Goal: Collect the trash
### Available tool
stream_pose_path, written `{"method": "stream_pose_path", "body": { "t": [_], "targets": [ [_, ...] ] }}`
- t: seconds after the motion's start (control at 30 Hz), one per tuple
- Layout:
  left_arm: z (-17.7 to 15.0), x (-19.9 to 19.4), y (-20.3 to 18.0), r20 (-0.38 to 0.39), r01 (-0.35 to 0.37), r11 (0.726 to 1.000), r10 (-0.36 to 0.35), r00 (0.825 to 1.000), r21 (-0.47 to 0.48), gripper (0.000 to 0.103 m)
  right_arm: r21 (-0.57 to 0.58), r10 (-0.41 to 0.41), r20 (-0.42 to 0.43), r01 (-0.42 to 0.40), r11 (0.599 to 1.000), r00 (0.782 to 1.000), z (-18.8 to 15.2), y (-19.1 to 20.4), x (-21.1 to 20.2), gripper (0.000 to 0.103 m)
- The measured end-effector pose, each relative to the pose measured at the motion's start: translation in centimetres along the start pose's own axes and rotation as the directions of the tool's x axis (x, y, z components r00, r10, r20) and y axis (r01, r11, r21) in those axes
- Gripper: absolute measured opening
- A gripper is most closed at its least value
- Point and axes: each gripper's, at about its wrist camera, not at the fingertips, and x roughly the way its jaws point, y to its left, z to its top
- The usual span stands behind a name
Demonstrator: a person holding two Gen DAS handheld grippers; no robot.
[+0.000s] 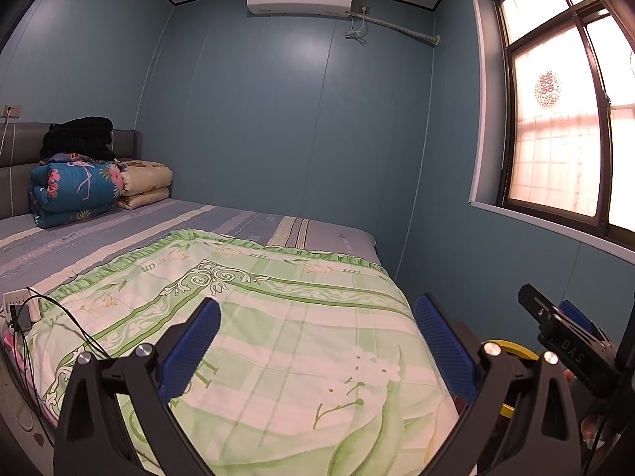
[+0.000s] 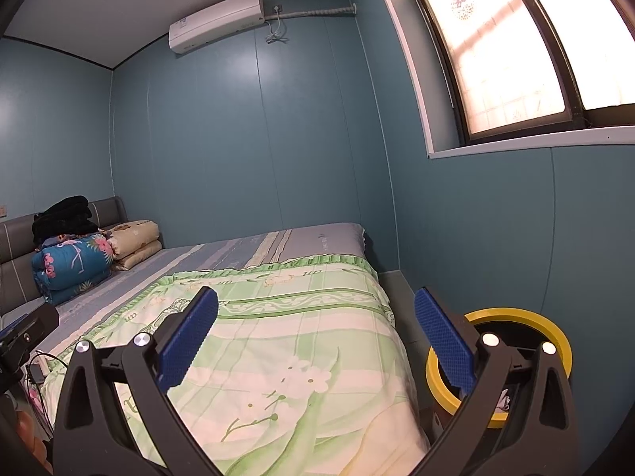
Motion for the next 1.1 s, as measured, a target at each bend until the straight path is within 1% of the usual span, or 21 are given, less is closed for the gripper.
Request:
{"method": "stream_pose_path", "body": {
  "t": [1.1],
  "targets": [
    [-0.39,0.55,0.15,-0.012,0.016,1.0,-0.015,1.0,0.012,0.095,0.008,-0.004,-0.036,0.004,1.0,0.999,-0.53,-0.45,0.9,0.095]
  ]
}}
